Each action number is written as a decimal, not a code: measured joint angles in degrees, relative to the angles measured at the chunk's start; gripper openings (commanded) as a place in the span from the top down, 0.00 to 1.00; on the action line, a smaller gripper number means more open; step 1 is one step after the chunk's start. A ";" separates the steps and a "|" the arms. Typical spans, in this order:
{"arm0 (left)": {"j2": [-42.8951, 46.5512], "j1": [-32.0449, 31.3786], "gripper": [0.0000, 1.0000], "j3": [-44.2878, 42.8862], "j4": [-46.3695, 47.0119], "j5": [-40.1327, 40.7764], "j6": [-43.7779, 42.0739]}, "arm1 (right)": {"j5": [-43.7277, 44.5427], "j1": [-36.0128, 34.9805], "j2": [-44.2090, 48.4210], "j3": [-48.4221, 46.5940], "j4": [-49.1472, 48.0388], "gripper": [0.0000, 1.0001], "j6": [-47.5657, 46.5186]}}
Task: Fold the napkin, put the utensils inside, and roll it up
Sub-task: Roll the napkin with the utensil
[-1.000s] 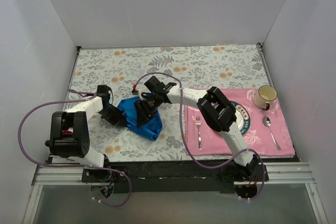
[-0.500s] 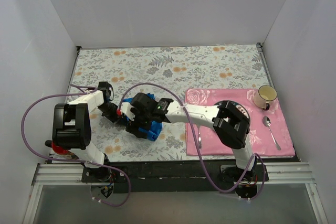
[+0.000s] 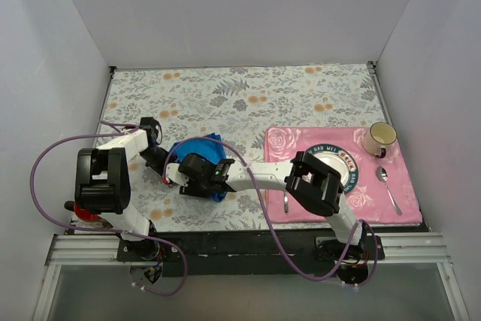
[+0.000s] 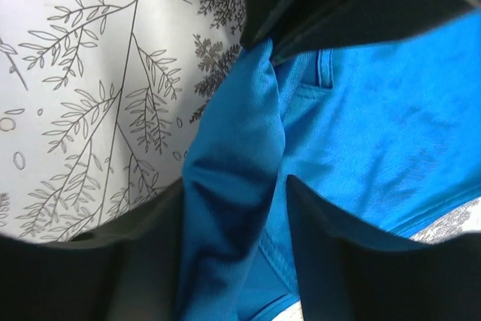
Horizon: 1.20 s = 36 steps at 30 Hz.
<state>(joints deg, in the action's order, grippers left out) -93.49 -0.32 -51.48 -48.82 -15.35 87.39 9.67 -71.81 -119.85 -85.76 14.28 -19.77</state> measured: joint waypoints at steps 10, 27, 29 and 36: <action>0.59 0.24 0.76 -1.09 -0.26 2.95 -3.76 | -5.49 2.38 -4.02 -7.28 4.85 0.96 2.93; 16.59 0.22 0.44 -5.44 0.87 17.31 -1.25 | -46.47 15.61 -9.68 -7.32 -0.59 0.96 30.71; 17.81 0.24 0.49 -3.50 1.70 14.51 -0.98 | -51.43 17.35 -10.73 -5.42 -4.98 0.95 37.00; 25.11 0.20 0.54 8.72 7.30 -0.70 -0.28 | -61.77 20.76 -11.54 4.66 -22.75 0.89 54.99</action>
<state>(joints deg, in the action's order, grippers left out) -68.38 -0.12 -42.76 -41.52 -16.05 87.11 -52.10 -51.05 -131.39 -81.10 -8.47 35.22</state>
